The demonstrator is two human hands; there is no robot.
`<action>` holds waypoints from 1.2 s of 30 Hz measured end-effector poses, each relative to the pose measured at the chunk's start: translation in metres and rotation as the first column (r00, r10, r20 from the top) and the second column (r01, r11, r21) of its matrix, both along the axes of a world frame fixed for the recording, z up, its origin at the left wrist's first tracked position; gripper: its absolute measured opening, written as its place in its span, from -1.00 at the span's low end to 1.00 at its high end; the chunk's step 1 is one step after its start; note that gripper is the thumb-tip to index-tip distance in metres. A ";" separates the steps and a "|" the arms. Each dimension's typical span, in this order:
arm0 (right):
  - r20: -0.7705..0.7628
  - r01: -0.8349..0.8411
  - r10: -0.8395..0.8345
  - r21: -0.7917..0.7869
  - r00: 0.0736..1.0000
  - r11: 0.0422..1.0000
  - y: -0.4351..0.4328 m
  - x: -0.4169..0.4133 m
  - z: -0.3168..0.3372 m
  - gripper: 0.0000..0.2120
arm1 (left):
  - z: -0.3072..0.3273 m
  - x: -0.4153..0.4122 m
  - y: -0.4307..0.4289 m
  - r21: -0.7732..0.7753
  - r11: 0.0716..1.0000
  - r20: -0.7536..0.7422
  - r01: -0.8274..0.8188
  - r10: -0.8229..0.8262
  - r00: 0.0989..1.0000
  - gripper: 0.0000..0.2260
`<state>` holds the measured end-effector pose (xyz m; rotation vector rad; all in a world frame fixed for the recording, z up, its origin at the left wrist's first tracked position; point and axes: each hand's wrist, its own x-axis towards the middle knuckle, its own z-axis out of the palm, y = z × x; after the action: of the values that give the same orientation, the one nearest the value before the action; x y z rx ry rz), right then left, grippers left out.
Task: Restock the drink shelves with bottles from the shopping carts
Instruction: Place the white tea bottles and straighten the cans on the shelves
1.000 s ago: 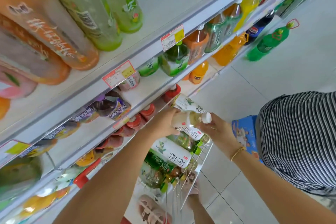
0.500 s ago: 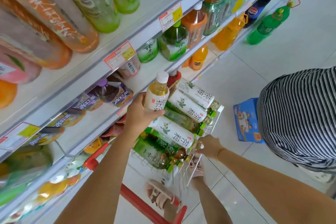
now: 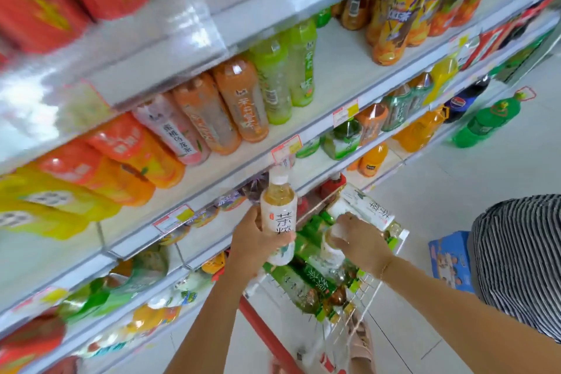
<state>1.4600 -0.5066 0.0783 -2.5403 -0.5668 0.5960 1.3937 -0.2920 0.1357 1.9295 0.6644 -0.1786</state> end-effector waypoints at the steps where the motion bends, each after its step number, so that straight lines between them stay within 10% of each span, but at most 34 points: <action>1: 0.039 -0.058 0.059 -0.026 0.998 0.998 0.005 -0.001 0.014 -0.62 | 0.016 -0.005 0.005 -0.007 1.000 0.023 -0.003 0.003 1.000 -0.45; 4: 0.213 -0.145 0.159 -0.077 0.964 0.986 0.011 -0.006 0.066 -0.44 | 0.072 -0.023 0.019 -0.031 0.998 0.125 -0.046 0.049 0.991 -0.45; 11: 0.426 -0.272 0.091 0.385 0.900 0.882 0.027 -0.007 0.235 -0.59 | 0.213 -0.072 0.041 0.045 0.967 0.452 -0.249 0.203 0.869 -0.48; 18: 0.824 -0.579 -0.068 0.452 0.563 0.678 0.047 -0.020 0.418 -0.69 | 0.355 -0.114 0.057 0.097 0.915 0.743 -0.392 0.196 0.640 -0.62; 26: 0.813 -0.768 -0.381 0.561 0.441 0.309 0.079 -0.045 0.548 -0.91 | 0.462 -0.126 0.063 0.071 0.824 0.943 -0.563 0.128 0.306 -0.56; 30: 0.858 -0.769 -0.426 0.471 0.286 0.431 0.118 -0.038 0.597 -0.75 | 0.495 -0.105 0.085 0.077 0.790 0.971 -0.608 0.078 0.224 -0.52; 36: 0.929 -0.702 -0.171 0.362 0.329 0.613 0.191 -0.008 0.645 -0.72 | 0.523 -0.058 0.128 0.082 0.735 0.941 -0.673 0.165 0.294 -0.52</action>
<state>1.4521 -0.3155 0.7234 -1.6478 -1.3630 -0.9994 1.3353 -0.1638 0.6588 1.8114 0.4517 1.4766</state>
